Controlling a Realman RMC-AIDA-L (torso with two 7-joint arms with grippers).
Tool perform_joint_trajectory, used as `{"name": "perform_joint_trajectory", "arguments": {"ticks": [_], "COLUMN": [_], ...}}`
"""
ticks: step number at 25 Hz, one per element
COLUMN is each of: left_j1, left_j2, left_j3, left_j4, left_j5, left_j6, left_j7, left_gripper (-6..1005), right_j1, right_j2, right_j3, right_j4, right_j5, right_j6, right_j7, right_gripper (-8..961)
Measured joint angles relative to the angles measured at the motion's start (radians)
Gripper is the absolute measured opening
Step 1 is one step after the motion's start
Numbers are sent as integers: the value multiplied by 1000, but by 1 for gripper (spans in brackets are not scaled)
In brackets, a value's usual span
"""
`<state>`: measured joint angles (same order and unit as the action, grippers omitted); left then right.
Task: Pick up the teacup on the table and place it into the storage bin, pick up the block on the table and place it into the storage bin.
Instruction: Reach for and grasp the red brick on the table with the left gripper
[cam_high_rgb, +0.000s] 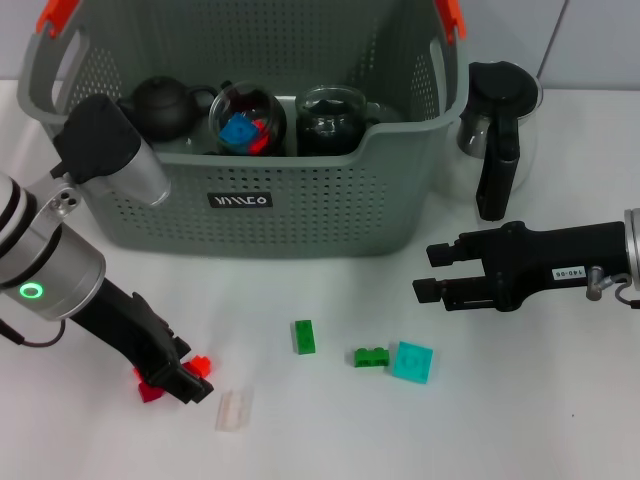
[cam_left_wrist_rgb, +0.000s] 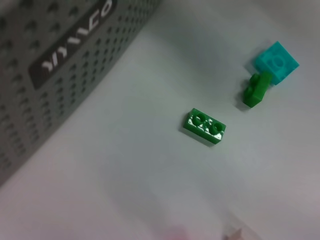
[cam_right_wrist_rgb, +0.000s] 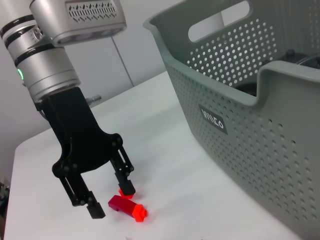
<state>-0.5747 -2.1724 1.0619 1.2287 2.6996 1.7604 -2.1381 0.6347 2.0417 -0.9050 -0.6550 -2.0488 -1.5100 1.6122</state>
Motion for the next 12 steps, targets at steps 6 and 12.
{"name": "perform_joint_trajectory", "arguments": {"ticks": [6,12], "left_j1": [7,9], "left_j2": [-1,-4], "left_j3": [18,39], "left_j4": [3,2], "left_j5": [17,54], "left_j6": [-42,-59], "left_j7": [20,12], "left_gripper": [561,549], "right_j1": [0,0], "right_j2": [0,0], "right_j3": [0,0], "right_j4": [0,1], "right_j5": [-1,-1], "right_j6": [0,5], "right_j7": [0,0], "right_gripper": [643,643]}}
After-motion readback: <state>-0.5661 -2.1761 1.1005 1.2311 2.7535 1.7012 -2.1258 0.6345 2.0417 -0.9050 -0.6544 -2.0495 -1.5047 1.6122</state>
